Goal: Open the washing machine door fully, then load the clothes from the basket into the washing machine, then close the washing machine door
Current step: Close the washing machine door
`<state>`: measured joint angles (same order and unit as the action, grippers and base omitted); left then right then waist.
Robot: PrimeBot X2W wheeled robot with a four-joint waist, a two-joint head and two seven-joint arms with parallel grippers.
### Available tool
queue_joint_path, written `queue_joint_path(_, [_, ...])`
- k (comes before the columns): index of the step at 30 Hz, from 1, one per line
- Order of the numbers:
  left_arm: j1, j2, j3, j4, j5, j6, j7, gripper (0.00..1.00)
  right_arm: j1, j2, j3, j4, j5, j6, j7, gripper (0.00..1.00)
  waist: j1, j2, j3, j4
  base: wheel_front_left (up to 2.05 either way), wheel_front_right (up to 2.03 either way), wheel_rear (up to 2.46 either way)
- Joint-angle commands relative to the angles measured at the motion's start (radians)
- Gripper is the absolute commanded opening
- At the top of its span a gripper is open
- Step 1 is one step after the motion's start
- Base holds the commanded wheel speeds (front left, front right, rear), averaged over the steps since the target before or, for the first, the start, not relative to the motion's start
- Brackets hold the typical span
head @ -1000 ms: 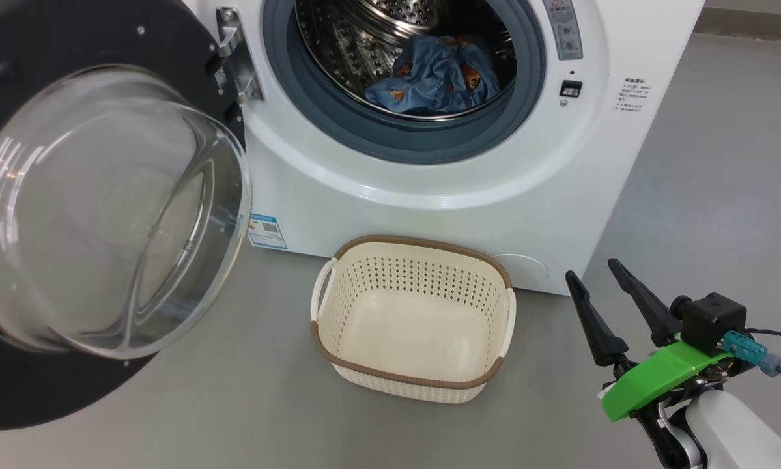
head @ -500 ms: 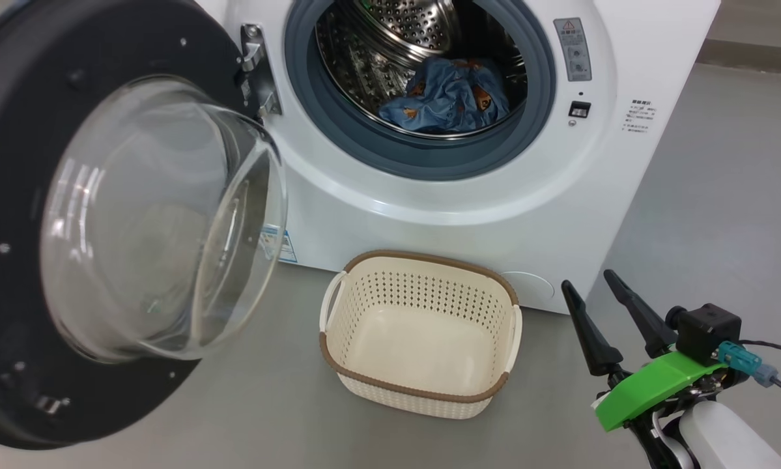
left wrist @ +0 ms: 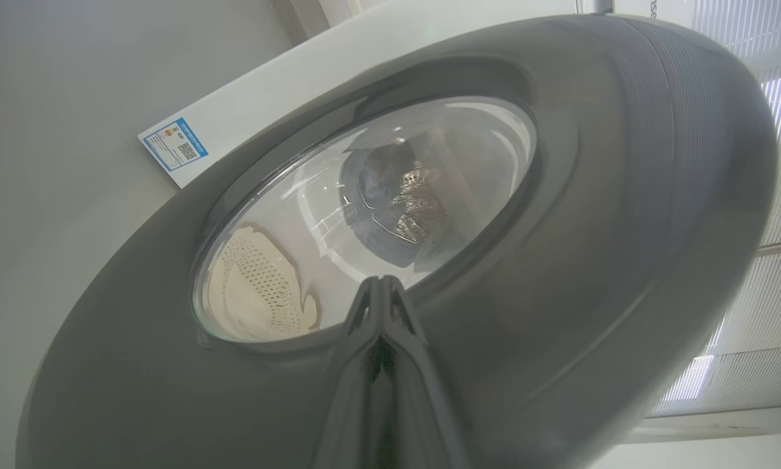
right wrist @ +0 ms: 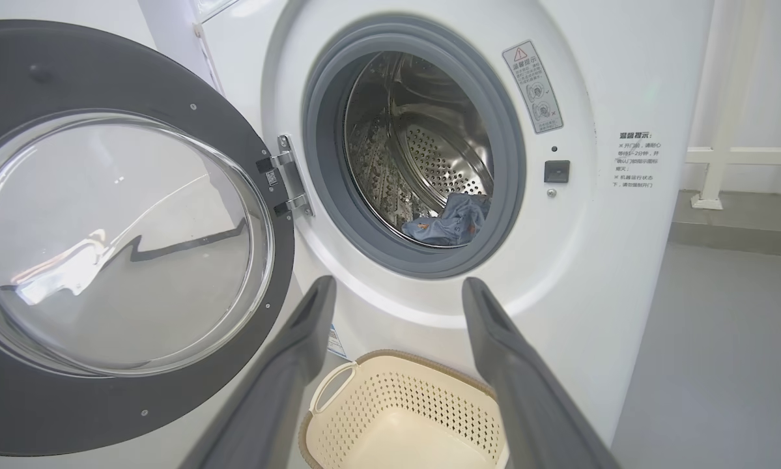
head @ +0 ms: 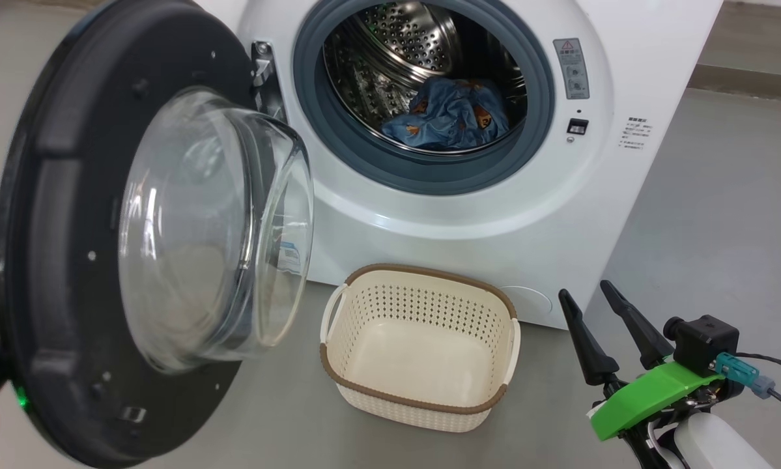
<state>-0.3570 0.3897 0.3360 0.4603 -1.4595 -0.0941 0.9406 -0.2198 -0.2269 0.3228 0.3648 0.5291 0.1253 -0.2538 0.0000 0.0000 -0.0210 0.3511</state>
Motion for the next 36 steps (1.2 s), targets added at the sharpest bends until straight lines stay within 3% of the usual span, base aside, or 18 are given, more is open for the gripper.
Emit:
queue_joint_path(1, [-0.007,0.026,0.014,-0.052,-0.017,0.003,0.026,0.0,-0.006,-0.007,0.011,-0.026,0.01,0.005,-0.008,1.0,0.0,0.0,0.0,-0.003,0.0,0.0,0.0])
queue_joint_path(9, [0.088,-0.034,-0.025,-0.283,-0.065,0.085,0.12,0.0,0.0,-0.001,-0.005,-0.033,0.005,0.005,-0.008,1.0,0.0,0.0,0.008,-0.027,0.0,0.0,0.0])
queue_joint_path(20, [0.175,-0.117,-0.09,-0.531,-0.068,0.182,0.147,0.0,-0.002,0.018,-0.022,-0.039,-0.003,0.005,-0.008,1.0,0.0,0.0,0.023,-0.107,0.0,0.0,0.0])
queue_joint_path(36, [0.158,-0.185,-0.131,-0.556,-0.054,0.172,0.11,0.0,-0.012,0.03,-0.031,-0.043,-0.013,0.005,-0.008,1.0,0.0,0.0,0.045,-0.28,0.0,0.0,0.0])
